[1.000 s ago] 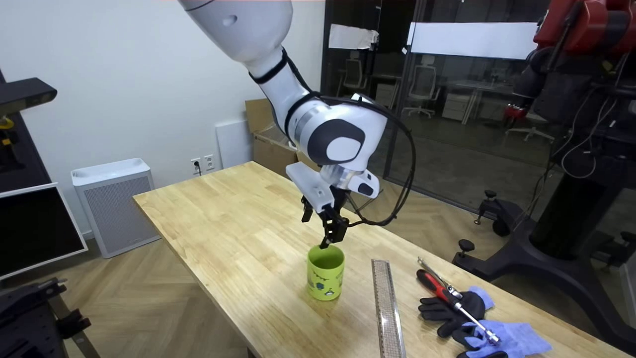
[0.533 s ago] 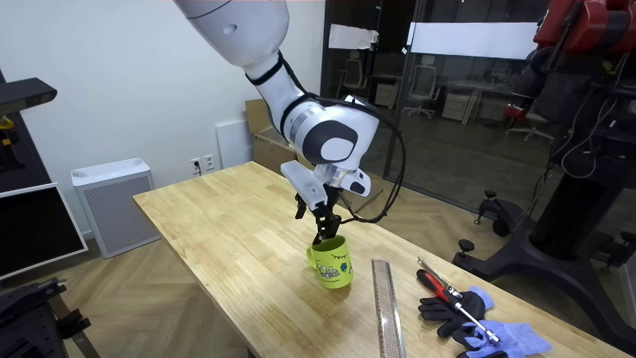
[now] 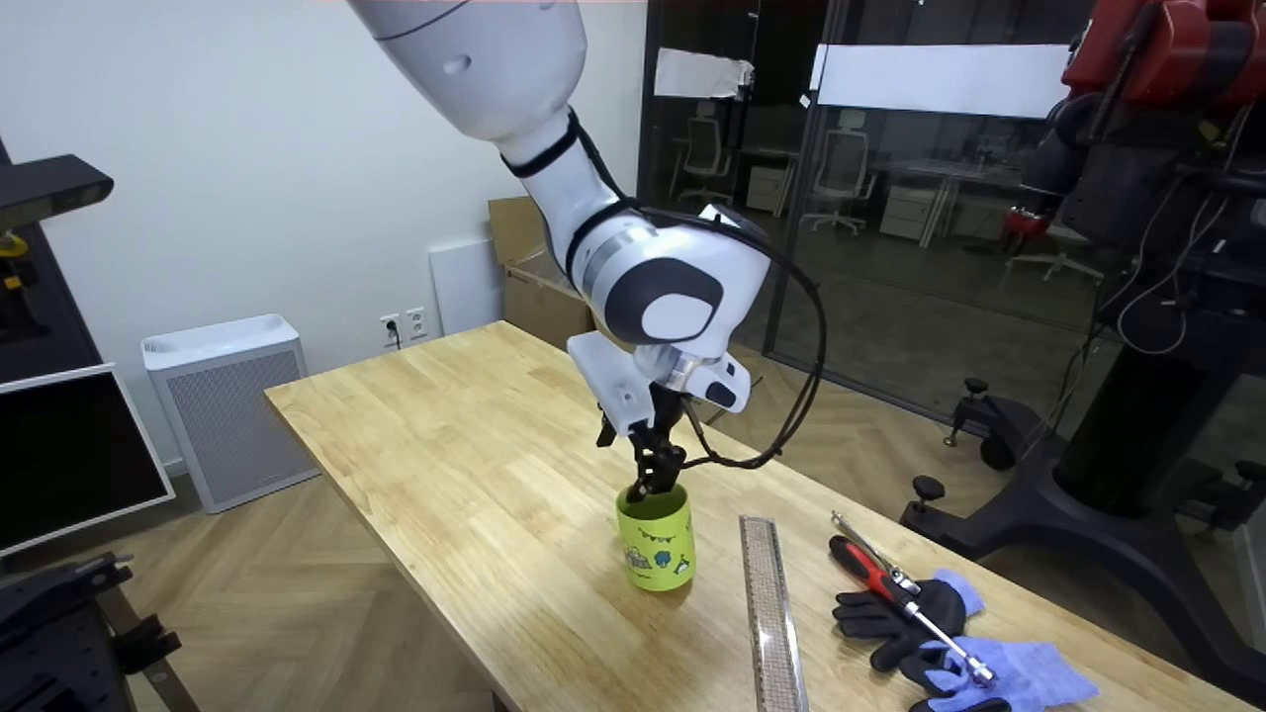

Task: Move the cup to the left

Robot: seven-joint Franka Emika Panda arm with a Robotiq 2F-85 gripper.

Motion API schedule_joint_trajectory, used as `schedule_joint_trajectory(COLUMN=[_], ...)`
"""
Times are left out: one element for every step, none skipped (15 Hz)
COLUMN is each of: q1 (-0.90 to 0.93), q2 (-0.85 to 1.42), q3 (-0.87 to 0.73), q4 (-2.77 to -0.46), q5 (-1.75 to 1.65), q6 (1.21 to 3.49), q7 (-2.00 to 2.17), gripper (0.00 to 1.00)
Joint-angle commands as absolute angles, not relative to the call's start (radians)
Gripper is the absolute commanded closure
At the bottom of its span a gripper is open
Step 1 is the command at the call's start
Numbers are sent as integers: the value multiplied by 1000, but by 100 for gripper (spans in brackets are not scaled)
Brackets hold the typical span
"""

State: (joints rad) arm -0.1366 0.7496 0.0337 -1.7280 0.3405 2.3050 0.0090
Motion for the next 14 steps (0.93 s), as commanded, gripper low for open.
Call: schedule_joint_trajectory(q1=[-148, -152, -156, -160, -162, -163, -164, -165, -166, -166, -165, -165, -164, -163], q2=[694, 684, 674, 662, 651, 639, 627, 617, 607, 598, 587, 580, 571, 565], q3=[26, 24, 24, 24, 24, 24, 24, 24, 25, 25, 24, 25, 24, 23], q4=[-1817, -1840, -1860, -1884, -1904, -1923, -1942, -1958, -1974, -1986, -1998, -2008, -2014, -2018], q5=[371, 379, 387, 394, 404, 409, 418, 424, 431, 437, 439, 443, 445, 444], q6=[2343, 2360, 2376, 2394, 2414, 2431, 2449, 2463, 2476, 2487, 2494, 2501, 2503, 2503], q7=[45, 47, 46, 47, 46, 47, 48, 49, 50, 51, 53, 52, 52, 51], gripper=[25, 26, 32, 40, 47, 55, 61, 67, 75, 81, 88, 95, 99, 100])
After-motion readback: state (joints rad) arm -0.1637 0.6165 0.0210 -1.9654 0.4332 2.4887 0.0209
